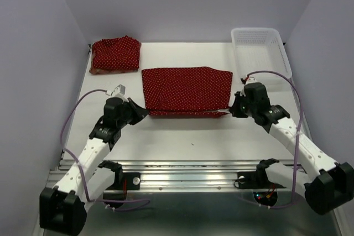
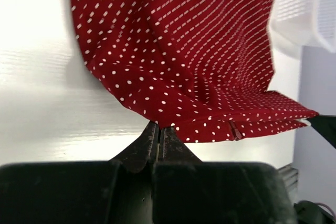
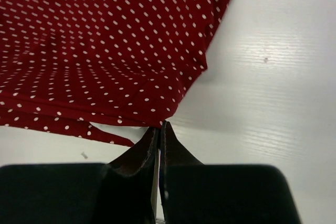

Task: Fold and stack the skirts
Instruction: Flatten the skirt out, then fold the skirt

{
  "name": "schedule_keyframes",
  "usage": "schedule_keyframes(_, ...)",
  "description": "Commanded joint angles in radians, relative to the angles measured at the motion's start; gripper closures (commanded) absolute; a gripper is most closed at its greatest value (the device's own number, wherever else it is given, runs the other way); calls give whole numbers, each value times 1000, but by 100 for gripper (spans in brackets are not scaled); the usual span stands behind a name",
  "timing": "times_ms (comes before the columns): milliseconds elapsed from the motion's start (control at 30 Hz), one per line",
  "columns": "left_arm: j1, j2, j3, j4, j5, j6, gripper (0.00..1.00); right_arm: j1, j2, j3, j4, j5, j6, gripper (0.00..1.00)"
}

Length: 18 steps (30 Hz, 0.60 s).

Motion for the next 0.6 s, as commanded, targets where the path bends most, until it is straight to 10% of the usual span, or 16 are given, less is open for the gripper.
schedule_keyframes(0, 18, -156, -28, -28, -69, -34, 100, -41, -124, 12, -32, -70, 31, 99)
schedule_keyframes(567, 18, 206, 372, -72, -188, 5, 100, -41, 261, 378, -93, 266, 10, 99)
